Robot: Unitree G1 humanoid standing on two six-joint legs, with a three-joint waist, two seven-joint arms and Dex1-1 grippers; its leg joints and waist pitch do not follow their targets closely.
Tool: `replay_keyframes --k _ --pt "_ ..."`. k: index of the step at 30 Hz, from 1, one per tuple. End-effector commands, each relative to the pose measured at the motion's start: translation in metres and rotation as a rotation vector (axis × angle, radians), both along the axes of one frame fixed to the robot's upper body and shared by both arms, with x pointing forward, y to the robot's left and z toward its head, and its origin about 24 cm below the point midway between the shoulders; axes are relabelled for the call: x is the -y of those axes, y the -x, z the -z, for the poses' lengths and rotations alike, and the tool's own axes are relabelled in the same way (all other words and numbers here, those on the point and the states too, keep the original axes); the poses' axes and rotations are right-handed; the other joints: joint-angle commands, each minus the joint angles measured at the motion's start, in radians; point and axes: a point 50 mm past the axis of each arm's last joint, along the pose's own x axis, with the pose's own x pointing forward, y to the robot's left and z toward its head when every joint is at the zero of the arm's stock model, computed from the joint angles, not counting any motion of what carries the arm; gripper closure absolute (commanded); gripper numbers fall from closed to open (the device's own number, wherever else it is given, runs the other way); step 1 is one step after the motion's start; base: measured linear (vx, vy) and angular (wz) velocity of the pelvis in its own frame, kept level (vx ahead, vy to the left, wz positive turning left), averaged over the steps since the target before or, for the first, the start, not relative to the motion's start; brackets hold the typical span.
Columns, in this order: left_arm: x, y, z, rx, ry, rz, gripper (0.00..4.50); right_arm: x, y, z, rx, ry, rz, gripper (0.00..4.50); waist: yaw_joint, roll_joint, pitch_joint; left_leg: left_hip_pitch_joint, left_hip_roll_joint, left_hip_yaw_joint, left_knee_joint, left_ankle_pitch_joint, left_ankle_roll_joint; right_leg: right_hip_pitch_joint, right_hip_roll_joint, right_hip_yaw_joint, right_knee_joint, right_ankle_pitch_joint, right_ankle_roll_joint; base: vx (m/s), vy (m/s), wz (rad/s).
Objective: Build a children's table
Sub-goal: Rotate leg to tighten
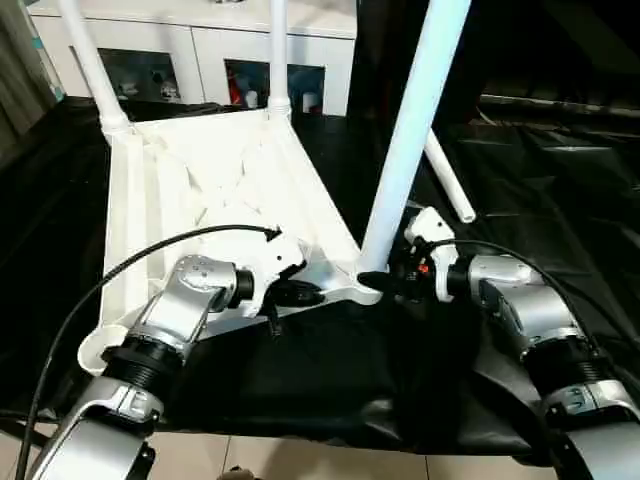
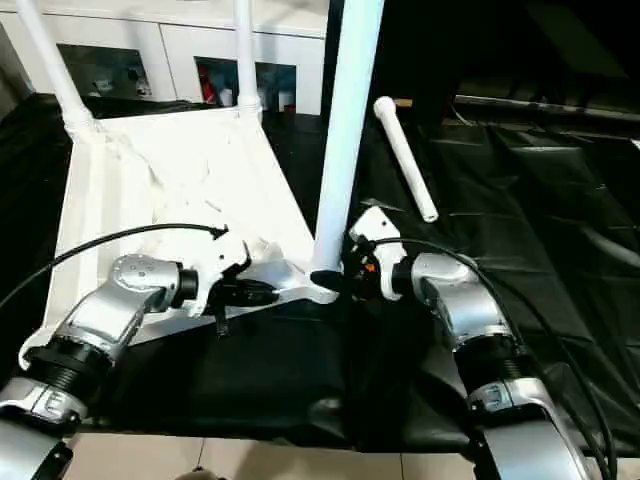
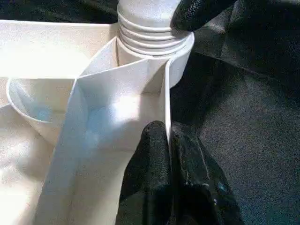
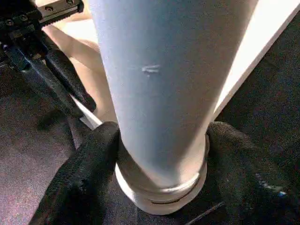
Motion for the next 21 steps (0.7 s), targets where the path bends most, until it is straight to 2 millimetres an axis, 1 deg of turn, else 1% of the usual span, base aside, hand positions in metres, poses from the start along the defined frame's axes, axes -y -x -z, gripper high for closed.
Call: replay_keyframes --k 1,2,3,4,5,6,8,15,16,18,19,20,21 --pt "0.0087 0.0057 0.0049 -0.026 -0.010 0.053 4.50 -0.0063 0.0029 0.0085 -0.018 0.020 -0.017 1.16 0.001 -0.002 -0.063 0.008 0.046 -0.018 -0.059 -0.087 0.065 0.056 -0.070 0.060 -0.056 -0.024 -0.254 0.000 0.000 0.00" --pt "0.0087 0.0057 0.0049 -0.026 -0.010 0.054 4.50 -0.0068 0.0022 0.0088 -0.010 0.028 -0.011 0.98 0.000 -0.002 -0.063 0.008 0.047 -0.019 -0.060 -0.089 0.063 0.054 -0.069 0.060 -0.056 -0.028 -0.253 0.000 0.000 0.00" --pt "0.0087 0.0057 0.0049 -0.027 -0.010 0.054 4.50 -0.0072 0.0014 0.0092 -0.006 0.034 -0.003 0.98 0.000 -0.002 -0.063 0.008 0.047 -0.019 -0.060 -0.089 0.061 0.054 -0.070 0.060 -0.056 -0.029 -0.254 0.000 0.000 0.00" --pt "0.0086 0.0058 0.0049 -0.027 -0.011 0.055 4.50 -0.0078 0.0010 0.0095 -0.006 0.033 0.001 0.88 0.000 -0.001 -0.064 0.009 0.046 -0.019 -0.060 -0.087 0.058 0.055 -0.070 0.060 -0.055 -0.026 -0.256 0.000 0.000 0.00" --pt "0.0089 0.0057 0.0049 -0.026 -0.011 0.055 4.50 -0.0081 0.0008 0.0096 -0.008 0.031 0.001 0.88 0.000 -0.001 -0.065 0.010 0.046 -0.018 -0.059 -0.082 0.059 0.054 -0.069 0.060 -0.054 -0.015 -0.258 0.000 0.000 0.00" --pt "0.0093 0.0055 0.0048 -0.026 -0.011 0.056 4.50 -0.0085 0.0007 0.0096 -0.010 0.029 0.000 0.88 0.001 0.002 -0.065 0.010 0.046 -0.018 -0.058 -0.080 0.061 0.055 -0.069 0.060 -0.053 -0.002 -0.260 0.000 0.000 0.00" --pt "0.0096 0.0053 0.0047 -0.025 -0.011 0.056 4.50 -0.0094 0.0004 0.0094 -0.012 0.025 -0.001 0.88 0.002 0.001 -0.066 0.008 0.046 -0.018 -0.057 -0.074 0.065 0.057 -0.068 0.060 -0.051 0.017 -0.263 0.000 0.000 0.00" --pt "0.0079 0.0050 0.0044 -0.027 -0.015 0.057 4.50 -0.0111 -0.0003 0.0089 -0.019 0.003 -0.005 0.88 0.002 0.002 -0.066 0.008 0.046 -0.019 -0.057 -0.080 0.064 0.057 -0.069 0.060 -0.051 0.011 -0.263 0.000 0.000 0.00" --pt "0.0077 0.0050 0.0044 -0.027 -0.017 0.057 4.50 -0.0109 -0.0003 0.0089 -0.020 0.002 -0.006 1.03 0.002 0.001 -0.066 0.008 0.046 -0.019 -0.057 -0.078 0.064 0.057 -0.068 0.059 -0.050 0.015 -0.264 0.000 0.000 0.00" --pt "0.0071 0.0050 0.0045 -0.029 -0.018 0.056 4.50 -0.0104 0.0004 0.0093 -0.027 -0.004 -0.011 1.03 0.002 0.001 -0.066 0.009 0.046 -0.018 -0.056 -0.075 0.067 0.057 -0.069 0.060 -0.050 0.020 -0.265 0.000 0.000 0.00" --pt "0.0071 0.0051 0.0045 -0.029 -0.018 0.056 4.50 -0.0104 0.0005 0.0095 -0.027 -0.004 -0.011 1.17 0.003 0.001 -0.067 0.008 0.046 -0.018 -0.056 -0.073 0.068 0.058 -0.069 0.060 -0.049 0.022 -0.266 0.000 0.000 0.00" --pt "0.0071 0.0053 0.0046 -0.030 -0.017 0.057 4.50 -0.0104 0.0008 0.0098 -0.030 -0.006 -0.014 1.17 0.003 -0.002 -0.067 0.008 0.046 -0.018 -0.056 -0.068 0.071 0.058 -0.069 0.059 -0.048 0.027 -0.267 0.000 0.000 0.00" --pt "0.0072 0.0055 0.0046 -0.031 -0.016 0.057 4.50 -0.0103 0.0011 0.0100 -0.031 -0.007 -0.015 1.37 0.004 0.000 -0.066 0.008 0.046 -0.018 -0.056 -0.068 0.072 0.057 -0.068 0.059 -0.048 0.025 -0.268 0.000 0.000 0.00"
